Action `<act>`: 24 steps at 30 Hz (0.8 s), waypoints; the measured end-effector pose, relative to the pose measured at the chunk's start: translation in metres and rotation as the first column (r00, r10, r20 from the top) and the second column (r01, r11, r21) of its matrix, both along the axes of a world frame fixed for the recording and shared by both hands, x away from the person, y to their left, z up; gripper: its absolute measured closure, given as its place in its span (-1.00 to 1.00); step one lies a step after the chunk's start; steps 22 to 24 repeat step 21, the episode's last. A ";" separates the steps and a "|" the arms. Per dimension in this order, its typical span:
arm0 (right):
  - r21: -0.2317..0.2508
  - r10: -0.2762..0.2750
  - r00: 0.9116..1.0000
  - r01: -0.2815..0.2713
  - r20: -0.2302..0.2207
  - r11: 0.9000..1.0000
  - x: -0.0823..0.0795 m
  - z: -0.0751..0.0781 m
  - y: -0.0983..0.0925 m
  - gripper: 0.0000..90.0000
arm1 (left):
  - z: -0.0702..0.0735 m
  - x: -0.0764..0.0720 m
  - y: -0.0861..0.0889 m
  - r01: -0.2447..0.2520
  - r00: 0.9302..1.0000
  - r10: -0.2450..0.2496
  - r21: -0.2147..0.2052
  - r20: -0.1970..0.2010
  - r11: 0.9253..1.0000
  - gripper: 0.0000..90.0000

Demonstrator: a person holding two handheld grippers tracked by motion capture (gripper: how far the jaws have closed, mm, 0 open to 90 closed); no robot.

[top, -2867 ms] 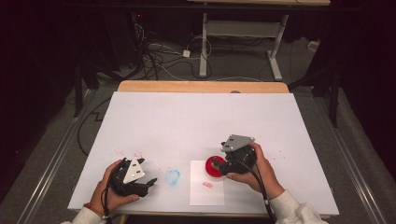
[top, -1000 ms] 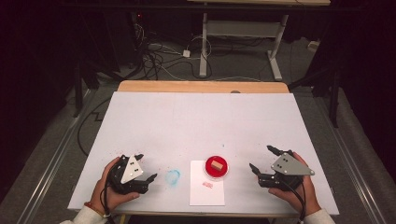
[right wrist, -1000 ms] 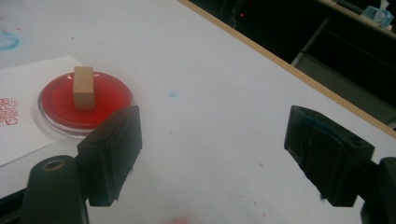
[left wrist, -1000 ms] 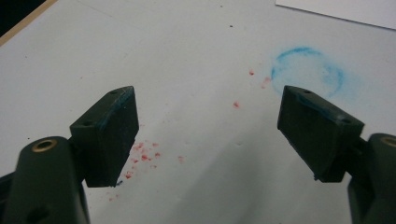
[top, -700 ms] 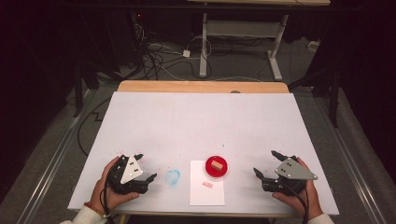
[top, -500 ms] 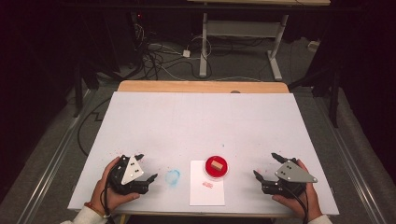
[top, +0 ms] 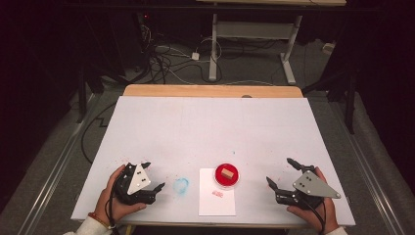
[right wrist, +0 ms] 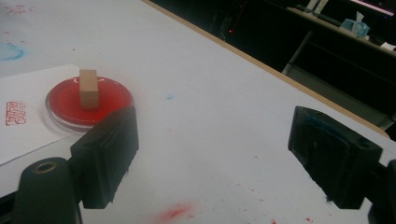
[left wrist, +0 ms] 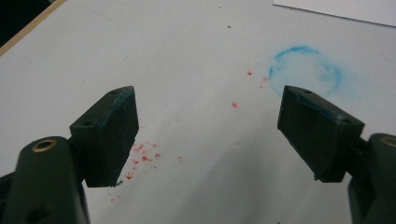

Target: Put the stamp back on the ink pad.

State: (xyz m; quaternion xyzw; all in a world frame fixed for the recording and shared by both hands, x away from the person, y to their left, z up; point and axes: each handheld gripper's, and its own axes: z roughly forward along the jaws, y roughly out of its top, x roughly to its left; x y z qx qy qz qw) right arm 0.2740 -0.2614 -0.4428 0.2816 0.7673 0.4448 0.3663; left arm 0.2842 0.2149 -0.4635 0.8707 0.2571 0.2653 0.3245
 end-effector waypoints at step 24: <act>-0.009 -0.025 1.000 0.025 -0.006 1.000 0.003 -0.001 -0.001 -0.63 | -0.001 0.004 -0.002 0.000 1.000 0.000 -0.002 -0.010 1.000 -0.55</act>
